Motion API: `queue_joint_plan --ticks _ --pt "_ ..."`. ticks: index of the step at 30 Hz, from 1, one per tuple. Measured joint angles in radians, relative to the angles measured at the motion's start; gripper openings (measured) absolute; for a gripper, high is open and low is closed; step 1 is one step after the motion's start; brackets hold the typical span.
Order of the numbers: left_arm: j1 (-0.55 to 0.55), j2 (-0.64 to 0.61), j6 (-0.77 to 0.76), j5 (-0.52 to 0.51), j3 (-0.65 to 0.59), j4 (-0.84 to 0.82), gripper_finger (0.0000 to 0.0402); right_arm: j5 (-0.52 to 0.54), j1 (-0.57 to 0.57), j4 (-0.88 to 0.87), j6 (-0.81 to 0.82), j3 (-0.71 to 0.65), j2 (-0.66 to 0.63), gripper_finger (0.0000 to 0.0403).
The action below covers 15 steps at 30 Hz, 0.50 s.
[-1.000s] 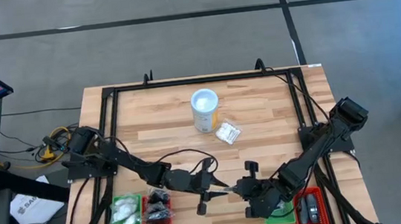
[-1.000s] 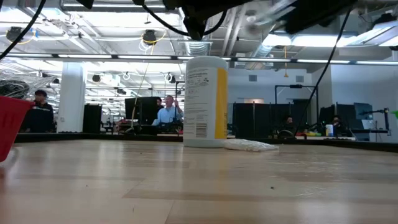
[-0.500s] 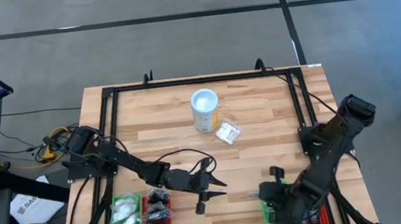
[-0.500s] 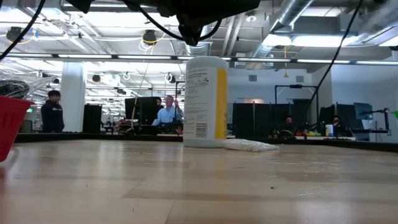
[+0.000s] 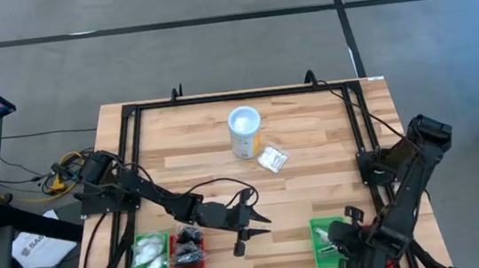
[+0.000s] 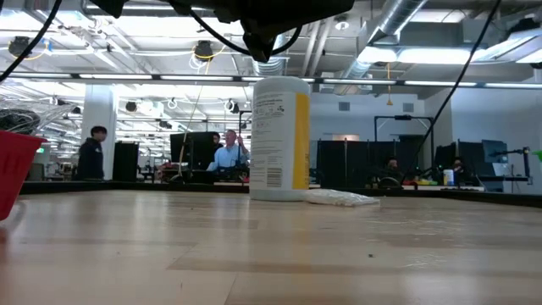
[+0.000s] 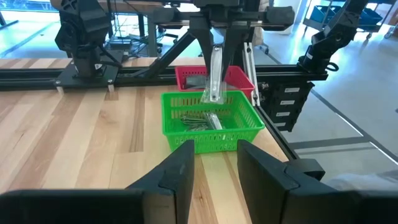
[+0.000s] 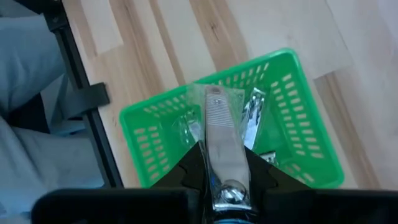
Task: Pick & Place Travel size toiletries
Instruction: Put the nail cutter into the right green bin
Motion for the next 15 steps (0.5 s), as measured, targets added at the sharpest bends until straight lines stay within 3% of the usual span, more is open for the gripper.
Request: queue_joint_plan --ticks 15 --pt "0.0 0.0 0.0 0.0 0.0 0.0 0.0113 0.001 0.007 -0.008 0.037 0.0 0.007 0.005"
